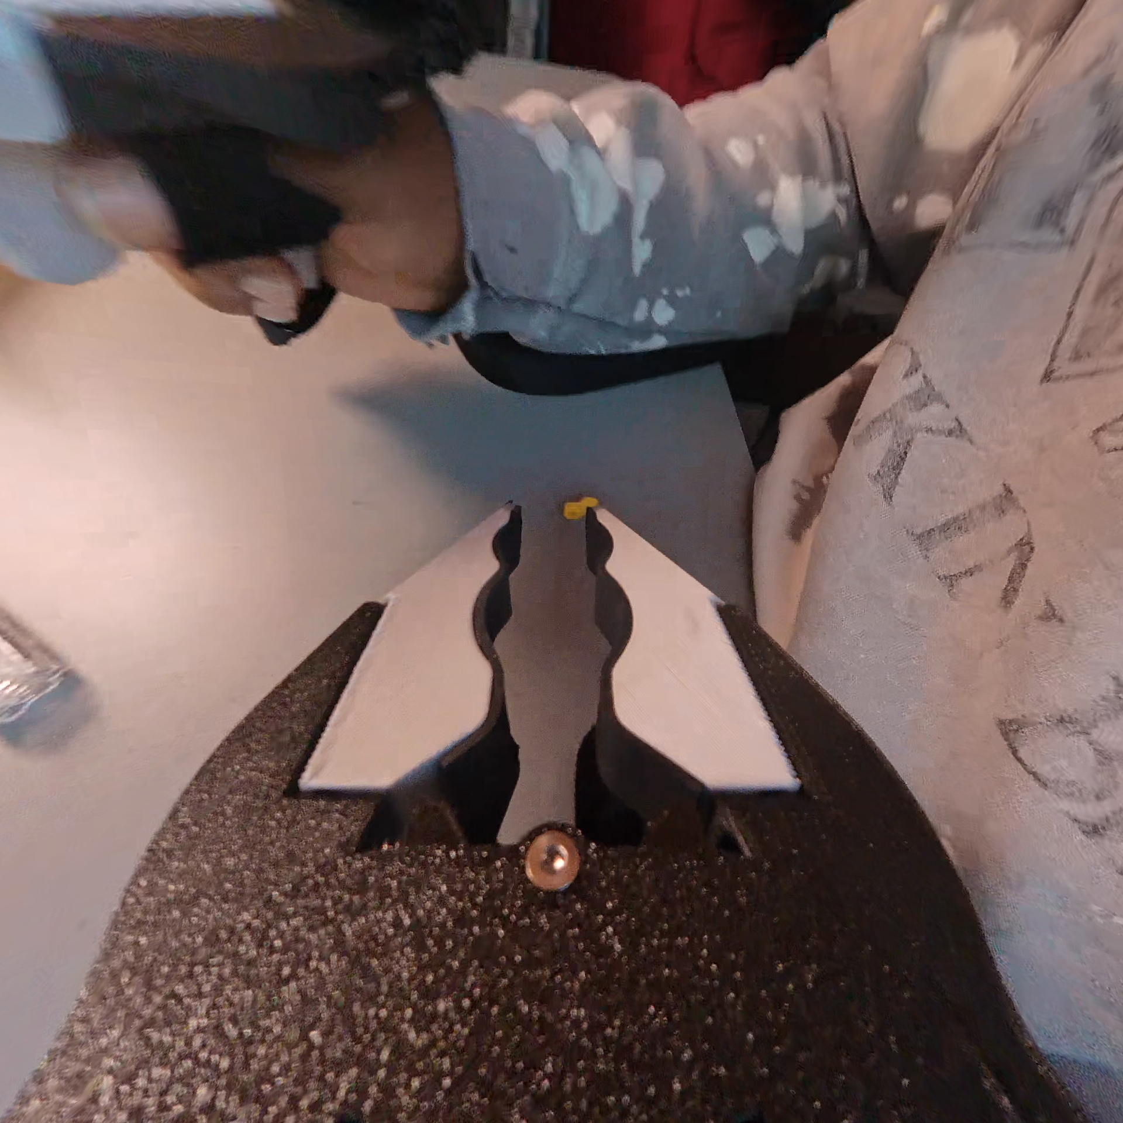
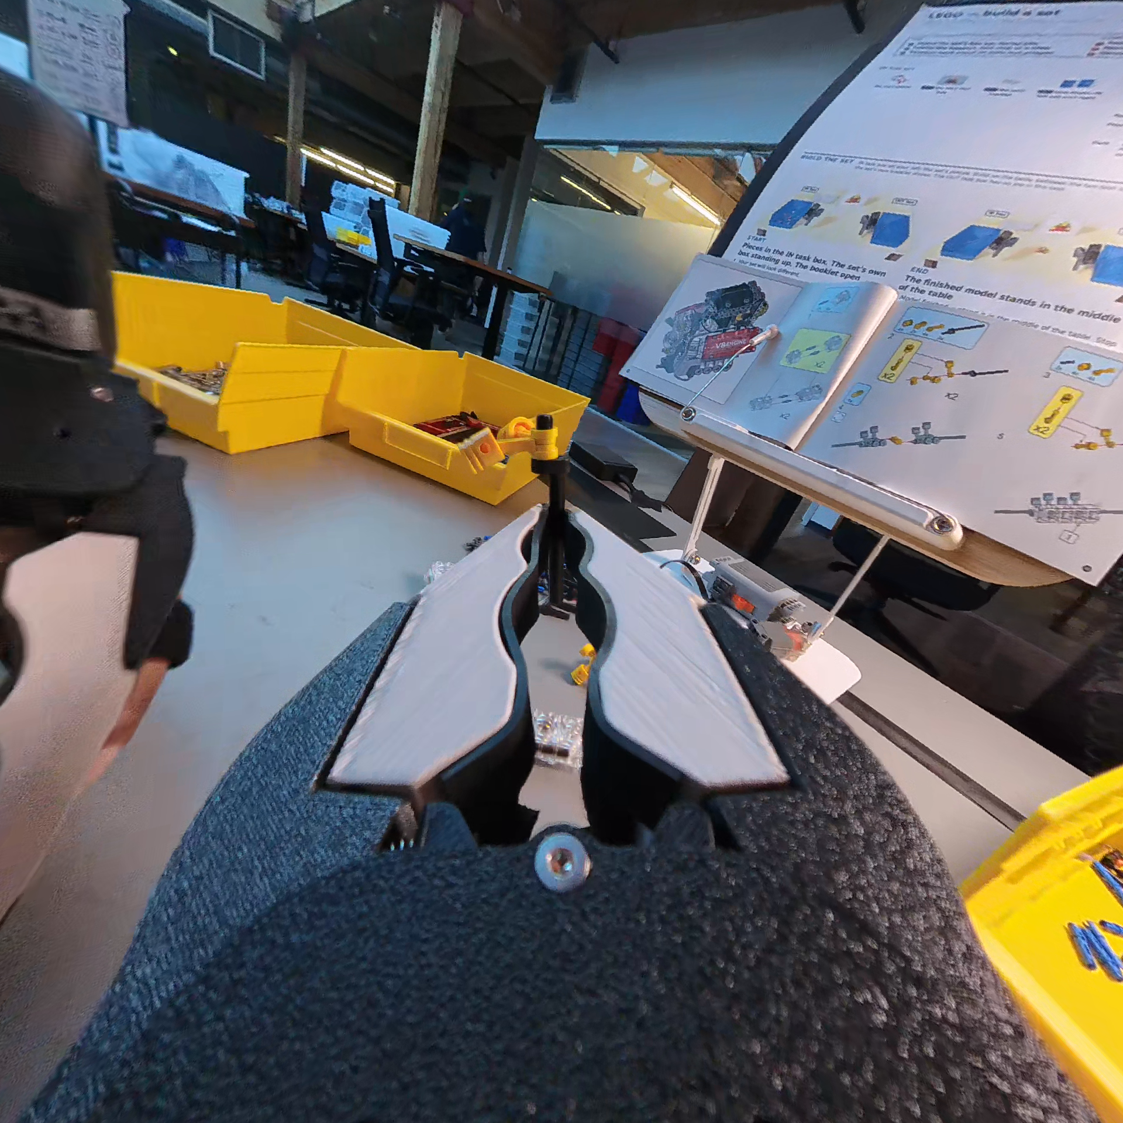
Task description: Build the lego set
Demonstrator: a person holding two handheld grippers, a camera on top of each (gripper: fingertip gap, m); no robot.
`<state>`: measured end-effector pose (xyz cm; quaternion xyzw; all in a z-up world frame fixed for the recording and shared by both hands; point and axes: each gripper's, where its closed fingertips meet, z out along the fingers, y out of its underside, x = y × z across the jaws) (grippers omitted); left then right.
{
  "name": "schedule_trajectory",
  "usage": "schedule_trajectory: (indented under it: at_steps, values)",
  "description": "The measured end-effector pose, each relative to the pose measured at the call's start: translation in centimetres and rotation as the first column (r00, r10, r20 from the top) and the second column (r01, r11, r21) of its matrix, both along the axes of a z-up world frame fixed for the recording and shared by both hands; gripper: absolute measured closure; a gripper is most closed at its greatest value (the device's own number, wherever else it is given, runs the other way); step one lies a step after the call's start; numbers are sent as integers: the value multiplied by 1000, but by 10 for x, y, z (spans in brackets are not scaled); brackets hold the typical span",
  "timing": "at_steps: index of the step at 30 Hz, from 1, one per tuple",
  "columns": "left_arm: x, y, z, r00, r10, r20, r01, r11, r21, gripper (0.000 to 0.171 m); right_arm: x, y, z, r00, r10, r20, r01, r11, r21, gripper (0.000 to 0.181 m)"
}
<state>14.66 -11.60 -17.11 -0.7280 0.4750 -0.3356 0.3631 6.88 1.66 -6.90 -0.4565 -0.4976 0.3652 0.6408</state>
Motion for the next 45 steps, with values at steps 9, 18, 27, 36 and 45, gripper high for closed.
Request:
schedule_trajectory:
  at_steps: [9,18,27,36,45]
  values:
    - [37,-6,-32,986,-14,-169,12,1000,-13,149,3,6,1,1000,-1,1,1,1000,-27,178]
    - [23,0,-48,942,-53,-331,79,995,64,156,0,2,0,1000,21,10,-21,999,-31,178]
    - [-57,9,-48,857,-68,-510,136,986,97,155,-2,3,-5,999,25,20,-24,999,-47,178]
    - [-108,13,-48,679,-85,-730,240,964,111,152,-5,5,-13,999,29,42,-26,997,-66,178]
    - [-117,21,-22,922,168,-348,-170,985,26,157,-3,8,-12,999,27,32,-24,996,-84,178]
